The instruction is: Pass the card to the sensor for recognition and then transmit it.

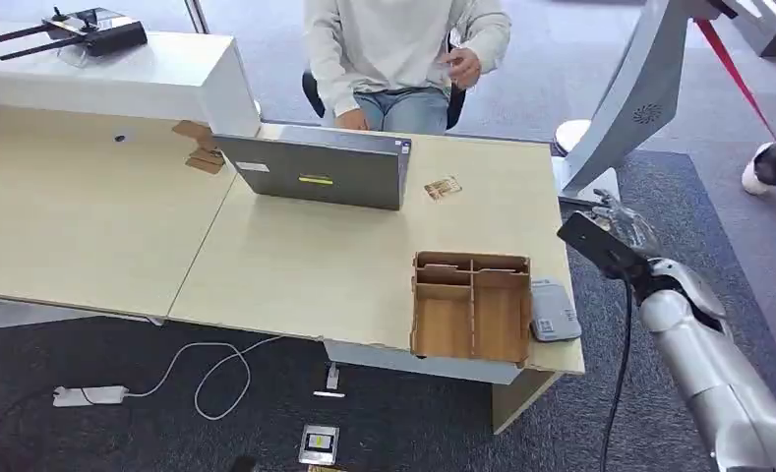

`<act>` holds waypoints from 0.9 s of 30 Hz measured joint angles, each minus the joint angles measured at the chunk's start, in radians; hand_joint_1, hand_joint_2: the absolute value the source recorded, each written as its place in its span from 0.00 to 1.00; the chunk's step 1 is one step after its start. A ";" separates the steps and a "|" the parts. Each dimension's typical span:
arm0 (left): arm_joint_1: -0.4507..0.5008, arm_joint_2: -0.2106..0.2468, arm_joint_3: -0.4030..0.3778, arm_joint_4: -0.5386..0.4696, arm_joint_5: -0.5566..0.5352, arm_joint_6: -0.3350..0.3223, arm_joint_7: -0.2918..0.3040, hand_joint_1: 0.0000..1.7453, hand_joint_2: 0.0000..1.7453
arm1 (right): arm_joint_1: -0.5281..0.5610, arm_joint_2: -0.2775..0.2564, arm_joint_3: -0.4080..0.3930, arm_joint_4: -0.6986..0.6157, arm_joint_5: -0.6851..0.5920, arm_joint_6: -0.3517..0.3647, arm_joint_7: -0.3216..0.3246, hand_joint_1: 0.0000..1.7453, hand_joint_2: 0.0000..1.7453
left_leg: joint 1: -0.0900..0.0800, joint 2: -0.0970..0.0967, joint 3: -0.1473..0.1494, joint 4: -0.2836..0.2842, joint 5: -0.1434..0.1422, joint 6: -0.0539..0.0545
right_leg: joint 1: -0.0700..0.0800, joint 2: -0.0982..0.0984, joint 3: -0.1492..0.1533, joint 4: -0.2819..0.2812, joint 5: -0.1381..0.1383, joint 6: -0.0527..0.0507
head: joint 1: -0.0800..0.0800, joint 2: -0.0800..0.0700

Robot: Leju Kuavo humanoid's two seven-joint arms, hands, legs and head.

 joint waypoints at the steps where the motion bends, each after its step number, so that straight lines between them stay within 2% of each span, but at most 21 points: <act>1: 0.001 0.000 0.000 0.000 0.000 0.005 0.000 0.00 0.00 | -0.003 0.004 -0.003 -0.003 0.000 -0.005 -0.001 1.00 1.00 | 0.000 0.000 0.000 0.000 0.000 0.000 | 0.000 0.000 0.000 0.000 0.000 0.000 | 0.000 0.000; 6: 0.000 0.000 0.000 0.000 0.001 0.024 -0.008 0.00 0.00 | -0.025 0.035 -0.003 -0.016 0.024 -0.043 -0.011 1.00 1.00 | 0.000 0.000 0.000 0.000 0.000 0.000 | 0.000 0.000 0.000 0.000 0.000 0.000 | 0.000 0.000; 10: -0.016 -0.003 0.000 0.000 0.000 0.035 -0.008 0.00 0.00 | -0.052 0.084 0.002 -0.023 0.061 -0.081 -0.011 1.00 1.00 | 0.000 0.000 0.000 0.000 0.001 -0.001 | 0.001 0.000 0.000 0.000 0.000 0.000 | 0.000 0.000; 21: -0.072 -0.032 -0.006 0.000 0.000 0.048 -0.023 0.00 0.00 | -0.183 0.285 0.019 0.051 0.204 -0.166 -0.085 1.00 1.00 | 0.001 0.000 -0.001 0.000 0.001 -0.002 | 0.001 0.000 -0.001 0.001 0.000 0.000 | 0.000 0.000; 27: -0.078 -0.038 -0.011 0.000 0.000 0.063 -0.031 0.00 0.00 | -0.233 0.367 0.027 0.113 0.250 -0.167 -0.089 1.00 1.00 | 0.001 0.000 -0.001 0.000 0.001 -0.002 | 0.001 0.000 -0.001 0.001 0.000 0.000 | 0.000 0.000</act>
